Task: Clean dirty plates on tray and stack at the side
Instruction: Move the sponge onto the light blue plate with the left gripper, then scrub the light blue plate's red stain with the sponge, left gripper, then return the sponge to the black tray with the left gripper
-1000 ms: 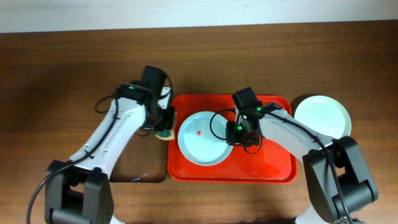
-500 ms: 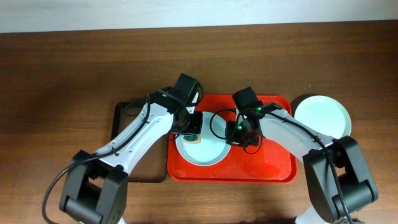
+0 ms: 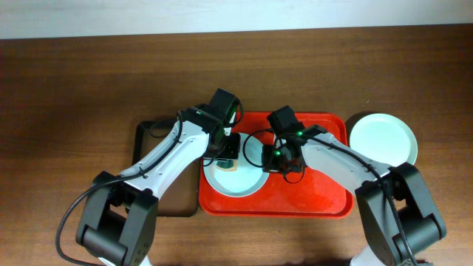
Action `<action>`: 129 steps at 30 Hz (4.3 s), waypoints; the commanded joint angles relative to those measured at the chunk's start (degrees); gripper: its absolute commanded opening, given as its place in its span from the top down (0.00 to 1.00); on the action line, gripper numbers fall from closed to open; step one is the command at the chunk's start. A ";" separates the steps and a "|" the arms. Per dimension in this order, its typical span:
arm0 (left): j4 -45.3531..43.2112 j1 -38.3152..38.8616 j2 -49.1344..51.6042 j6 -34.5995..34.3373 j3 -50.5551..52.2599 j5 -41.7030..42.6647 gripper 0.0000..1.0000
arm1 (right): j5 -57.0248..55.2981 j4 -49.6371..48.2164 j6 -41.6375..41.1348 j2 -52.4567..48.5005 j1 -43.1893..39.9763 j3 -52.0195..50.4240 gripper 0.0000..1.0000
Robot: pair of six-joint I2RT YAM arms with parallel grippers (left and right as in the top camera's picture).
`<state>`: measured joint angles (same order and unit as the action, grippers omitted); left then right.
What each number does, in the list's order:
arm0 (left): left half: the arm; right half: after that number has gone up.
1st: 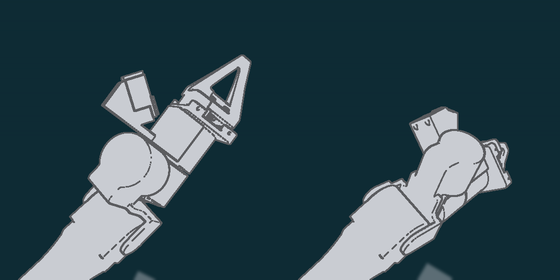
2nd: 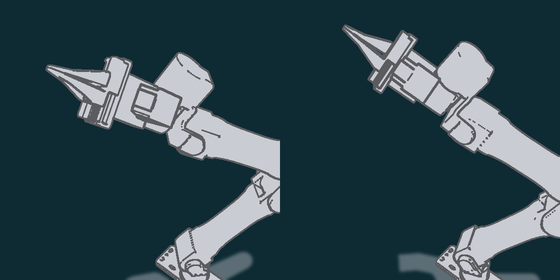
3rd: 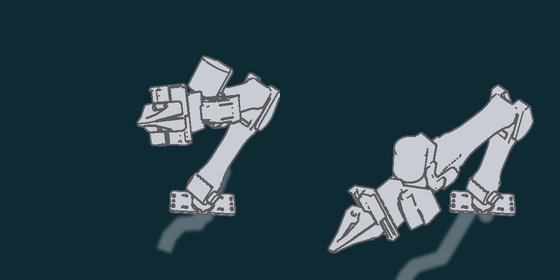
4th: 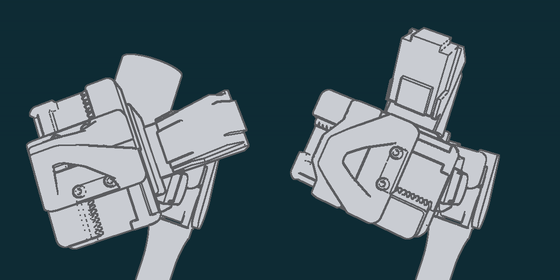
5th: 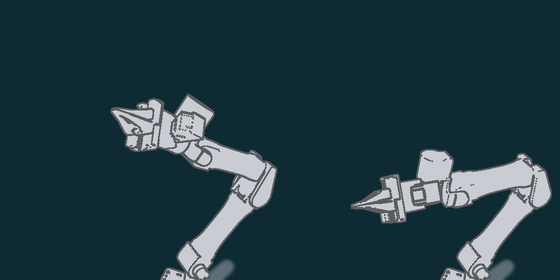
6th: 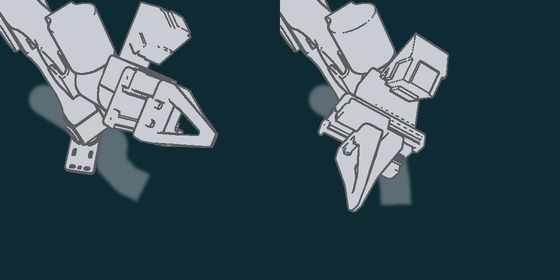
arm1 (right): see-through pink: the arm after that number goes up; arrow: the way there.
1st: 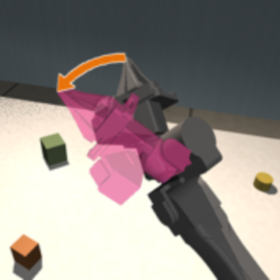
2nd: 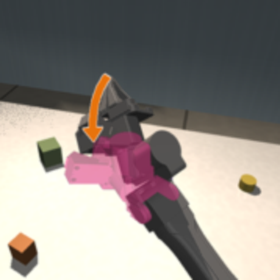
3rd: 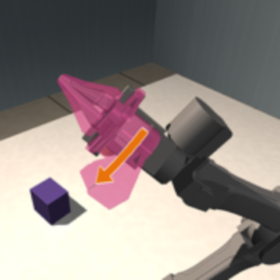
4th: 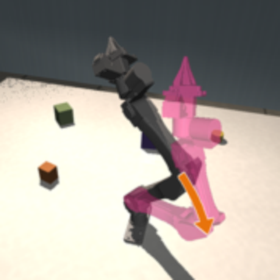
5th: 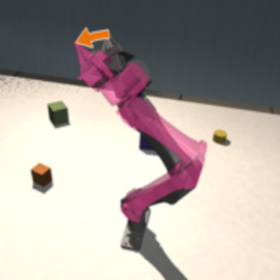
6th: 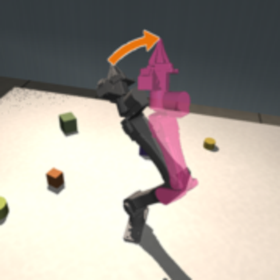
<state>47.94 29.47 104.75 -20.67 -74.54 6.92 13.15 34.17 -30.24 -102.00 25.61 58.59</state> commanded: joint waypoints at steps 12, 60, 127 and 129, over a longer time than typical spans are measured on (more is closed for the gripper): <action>-0.46 -0.13 7.34 -0.33 -0.61 -4.07 1.00 | -2.45 -1.22 -0.28 0.26 0.26 -0.79 0.96; 3.67 -4.39 14.95 16.17 -8.85 5.70 1.00 | -0.96 -1.03 -0.04 0.26 0.26 -0.79 0.96; 18.67 -17.29 -7.52 7.37 -9.94 -9.05 0.27 | -0.94 -0.61 -0.07 0.26 0.26 -0.79 0.75; 18.95 -19.80 -11.69 5.05 -12.24 -9.11 0.20 | -0.94 -0.52 -0.07 0.26 0.26 -0.79 0.68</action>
<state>66.46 12.53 99.04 -13.17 -83.61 -2.35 11.92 33.56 -30.17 -101.95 25.61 58.11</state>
